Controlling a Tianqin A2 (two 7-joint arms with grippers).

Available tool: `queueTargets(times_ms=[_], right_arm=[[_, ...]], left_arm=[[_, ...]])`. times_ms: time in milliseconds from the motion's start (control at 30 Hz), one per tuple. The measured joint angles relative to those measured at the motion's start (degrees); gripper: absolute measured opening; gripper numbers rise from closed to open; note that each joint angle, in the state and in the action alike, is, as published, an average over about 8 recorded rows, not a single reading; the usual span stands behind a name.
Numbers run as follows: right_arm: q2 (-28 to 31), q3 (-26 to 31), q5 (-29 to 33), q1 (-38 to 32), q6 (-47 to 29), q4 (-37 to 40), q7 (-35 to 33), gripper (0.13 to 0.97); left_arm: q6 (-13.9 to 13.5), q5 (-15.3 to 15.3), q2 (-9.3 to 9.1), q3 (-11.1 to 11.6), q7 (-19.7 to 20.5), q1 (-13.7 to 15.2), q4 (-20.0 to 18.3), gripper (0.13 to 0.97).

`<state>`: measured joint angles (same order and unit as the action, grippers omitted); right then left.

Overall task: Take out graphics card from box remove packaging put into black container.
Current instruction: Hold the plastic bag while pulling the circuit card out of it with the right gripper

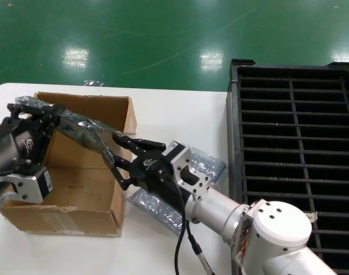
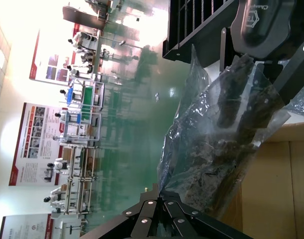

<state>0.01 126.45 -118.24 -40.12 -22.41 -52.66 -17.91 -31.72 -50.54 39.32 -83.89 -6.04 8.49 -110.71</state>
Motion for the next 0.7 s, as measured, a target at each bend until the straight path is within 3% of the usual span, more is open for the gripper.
queueTargets(times_ms=[400, 700], right_arm=[[0.0, 4.6, -7.2, -1.6, 2.4, 1.6, -3.4, 0.218], [0.0, 5.7, -9.1, -1.6, 2.8, 1.6, -4.9, 0.144]], left_arm=[[0.0, 0.0, 0.00, 0.0, 0.0, 0.0, 0.0, 0.139], [0.0, 0.0, 0.00, 0.0, 0.0, 0.0, 0.0, 0.139]])
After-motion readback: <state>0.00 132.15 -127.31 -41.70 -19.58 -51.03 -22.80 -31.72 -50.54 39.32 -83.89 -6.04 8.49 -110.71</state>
